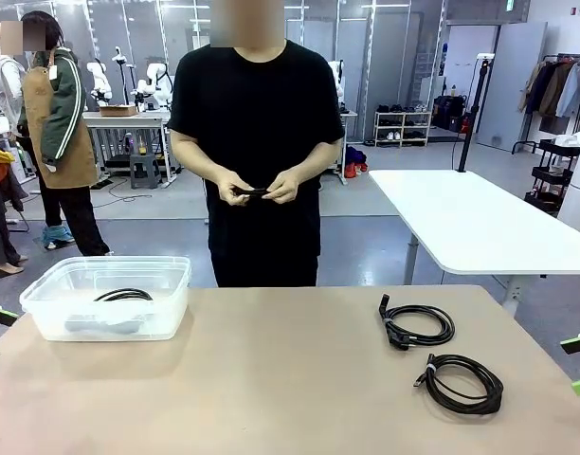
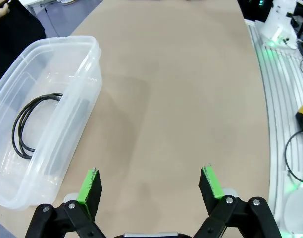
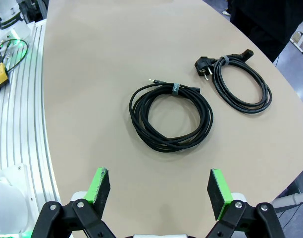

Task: Organize and store the cables.
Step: Place the Power Cable into the Organizing box.

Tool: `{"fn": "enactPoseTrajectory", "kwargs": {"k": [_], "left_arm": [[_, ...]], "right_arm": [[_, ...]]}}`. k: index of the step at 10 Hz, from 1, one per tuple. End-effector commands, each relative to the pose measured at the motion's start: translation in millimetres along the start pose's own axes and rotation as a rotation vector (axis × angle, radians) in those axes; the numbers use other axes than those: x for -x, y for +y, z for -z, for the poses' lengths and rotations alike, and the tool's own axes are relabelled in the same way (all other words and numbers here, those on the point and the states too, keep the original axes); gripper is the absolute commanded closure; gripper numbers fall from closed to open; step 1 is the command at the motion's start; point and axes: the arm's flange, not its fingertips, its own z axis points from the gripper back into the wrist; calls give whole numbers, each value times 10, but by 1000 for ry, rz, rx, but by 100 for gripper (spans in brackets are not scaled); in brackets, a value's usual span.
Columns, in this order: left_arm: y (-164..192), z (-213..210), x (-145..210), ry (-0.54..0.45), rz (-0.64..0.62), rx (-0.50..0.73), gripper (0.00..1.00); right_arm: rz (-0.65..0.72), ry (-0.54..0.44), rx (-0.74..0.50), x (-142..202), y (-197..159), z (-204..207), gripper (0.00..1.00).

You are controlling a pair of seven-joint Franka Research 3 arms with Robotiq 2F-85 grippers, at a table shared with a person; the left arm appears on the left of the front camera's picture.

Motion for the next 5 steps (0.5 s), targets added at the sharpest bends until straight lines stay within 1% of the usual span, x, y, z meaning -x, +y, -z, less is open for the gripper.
{"fn": "enactPoseTrajectory", "kwargs": {"k": [1, 4, 5], "left_arm": [[-7, -4, -53, 10, -14, -10, 0], [-7, -4, -53, 10, -14, -10, 0], [-7, -4, -53, 10, -14, -10, 0]], "right_arm": [[23, -9, 3, -43, -4, -15, 0], [23, -9, 3, -43, -4, -15, 0], [0, 0, 0, 0, 0, 0, 0]]}}
